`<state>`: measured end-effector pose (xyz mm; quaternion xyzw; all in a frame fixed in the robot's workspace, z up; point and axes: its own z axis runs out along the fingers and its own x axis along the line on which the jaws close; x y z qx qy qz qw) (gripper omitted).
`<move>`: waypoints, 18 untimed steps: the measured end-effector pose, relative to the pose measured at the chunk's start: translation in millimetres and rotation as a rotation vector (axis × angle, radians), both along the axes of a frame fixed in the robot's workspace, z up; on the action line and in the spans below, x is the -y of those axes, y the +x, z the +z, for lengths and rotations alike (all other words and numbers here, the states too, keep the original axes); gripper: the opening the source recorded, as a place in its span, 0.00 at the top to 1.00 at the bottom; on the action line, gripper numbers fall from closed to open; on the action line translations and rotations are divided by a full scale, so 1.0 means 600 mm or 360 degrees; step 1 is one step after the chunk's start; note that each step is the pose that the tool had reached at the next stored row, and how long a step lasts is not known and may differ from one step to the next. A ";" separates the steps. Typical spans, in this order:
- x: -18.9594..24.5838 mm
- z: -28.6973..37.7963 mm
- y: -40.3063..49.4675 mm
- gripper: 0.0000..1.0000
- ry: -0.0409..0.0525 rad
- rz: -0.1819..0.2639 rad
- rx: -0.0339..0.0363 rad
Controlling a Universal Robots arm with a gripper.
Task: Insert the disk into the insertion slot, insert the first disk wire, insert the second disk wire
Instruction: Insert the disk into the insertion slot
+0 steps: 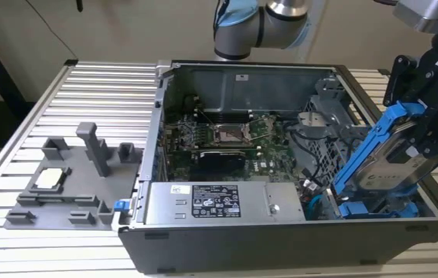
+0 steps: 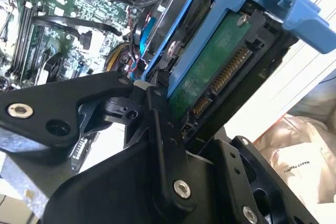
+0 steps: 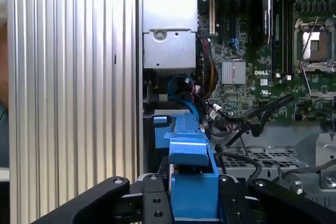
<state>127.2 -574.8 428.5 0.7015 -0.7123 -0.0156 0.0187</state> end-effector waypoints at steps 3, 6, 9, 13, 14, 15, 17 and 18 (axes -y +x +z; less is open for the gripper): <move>0.0000 -0.006 0.002 0.67 0.0004 0.0002 0.0000; 0.0000 -0.012 0.004 0.67 0.0011 0.0005 0.0000; -0.0009 -0.018 0.005 0.67 0.0015 0.0006 0.0000; -0.0020 -0.026 0.006 0.67 0.0020 0.0008 0.0000; -0.0022 -0.028 0.007 0.67 0.0020 0.0008 0.0000; -0.0024 -0.030 0.008 0.67 0.0021 0.0009 0.0000; -0.0026 -0.032 0.009 0.67 0.0022 0.0010 0.0000; -0.0028 -0.033 0.010 0.67 0.0023 0.0010 0.0000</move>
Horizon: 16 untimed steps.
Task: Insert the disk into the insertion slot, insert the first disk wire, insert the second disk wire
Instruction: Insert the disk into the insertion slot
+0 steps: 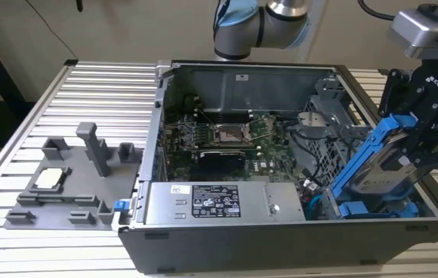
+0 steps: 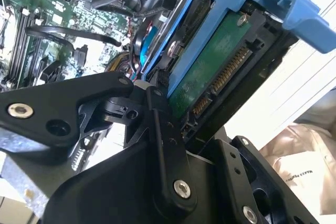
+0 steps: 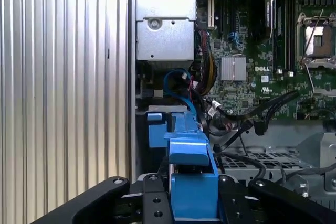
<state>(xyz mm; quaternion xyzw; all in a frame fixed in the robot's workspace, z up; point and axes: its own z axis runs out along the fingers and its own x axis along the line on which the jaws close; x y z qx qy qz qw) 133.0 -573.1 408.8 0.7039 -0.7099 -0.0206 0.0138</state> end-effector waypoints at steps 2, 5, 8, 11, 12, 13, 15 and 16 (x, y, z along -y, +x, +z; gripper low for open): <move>-0.0001 -0.005 0.000 0.67 0.0001 0.0001 0.0000; -0.0005 -0.014 0.001 0.67 0.0001 0.0002 0.0000; -0.0007 -0.023 0.001 0.67 0.0001 0.0003 0.0000; -0.0007 -0.033 0.001 0.67 0.0001 0.0006 0.0000; -0.0007 -0.036 0.001 0.67 0.0001 0.0006 0.0000; -0.0007 -0.039 0.001 0.67 0.0001 0.0006 0.0000; -0.0009 -0.045 0.001 0.67 0.0001 0.0007 0.0000; -0.0009 -0.048 0.001 0.67 0.0001 0.0008 0.0000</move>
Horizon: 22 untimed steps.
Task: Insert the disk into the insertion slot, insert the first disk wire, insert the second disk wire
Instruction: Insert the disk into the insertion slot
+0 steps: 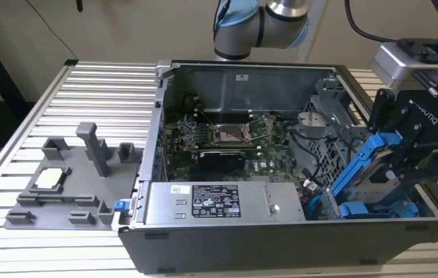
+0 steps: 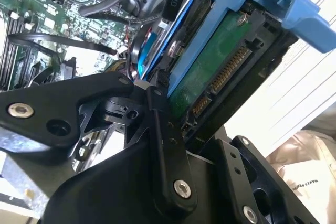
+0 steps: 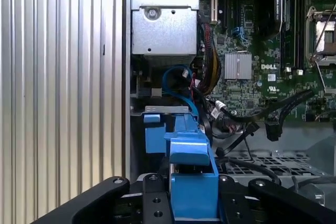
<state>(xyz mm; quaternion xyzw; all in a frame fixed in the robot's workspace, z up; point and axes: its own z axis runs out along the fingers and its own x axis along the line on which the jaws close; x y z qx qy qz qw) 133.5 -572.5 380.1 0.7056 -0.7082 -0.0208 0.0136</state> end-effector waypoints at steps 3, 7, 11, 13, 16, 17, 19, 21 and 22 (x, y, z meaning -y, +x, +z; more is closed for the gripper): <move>0.0000 -0.012 0.000 0.67 0.0000 0.0001 0.0000; 0.0000 -0.024 0.000 0.67 0.0000 0.0002 0.0000; -0.0001 -0.025 0.000 0.67 -0.0001 0.0002 0.0000; 0.0000 -0.026 0.000 0.67 0.0000 0.0001 0.0000; -0.0001 -0.027 0.000 0.66 0.0000 0.0002 0.0000; -0.0001 -0.027 0.000 0.66 0.0000 0.0002 0.0000; -0.0001 -0.027 0.000 0.60 0.0000 0.0002 0.0000; -0.0001 -0.027 0.000 0.60 0.0000 0.0001 0.0000; -0.0001 -0.025 0.000 0.60 -0.0001 0.0001 0.0000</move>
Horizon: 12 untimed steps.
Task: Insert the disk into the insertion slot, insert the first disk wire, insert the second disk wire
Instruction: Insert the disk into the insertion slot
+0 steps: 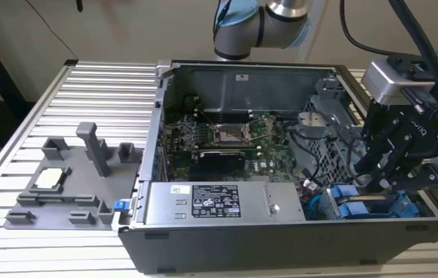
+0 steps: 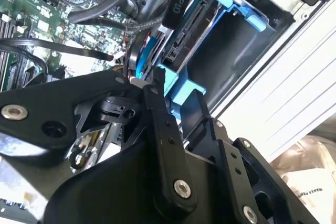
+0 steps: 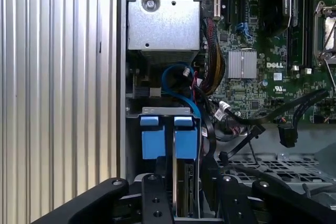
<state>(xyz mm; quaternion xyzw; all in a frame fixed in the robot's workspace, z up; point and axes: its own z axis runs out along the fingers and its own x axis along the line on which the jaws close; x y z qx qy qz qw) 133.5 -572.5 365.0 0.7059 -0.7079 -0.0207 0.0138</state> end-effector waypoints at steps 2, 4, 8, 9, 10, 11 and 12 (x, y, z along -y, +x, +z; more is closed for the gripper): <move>0.0000 0.009 0.000 0.60 0.0000 0.0000 -0.0001; -0.0001 0.022 0.000 0.60 -0.0001 0.0000 -0.0002; -0.0001 0.048 0.000 0.60 -0.0001 0.0000 -0.0003; -0.0001 0.053 0.000 0.60 -0.0001 0.0000 -0.0003; -0.0001 0.055 0.000 0.60 -0.0001 0.0000 -0.0003; 0.0000 0.055 0.000 0.60 0.0002 0.0000 -0.0001; 0.0000 0.055 0.000 0.60 0.0016 0.0000 0.0007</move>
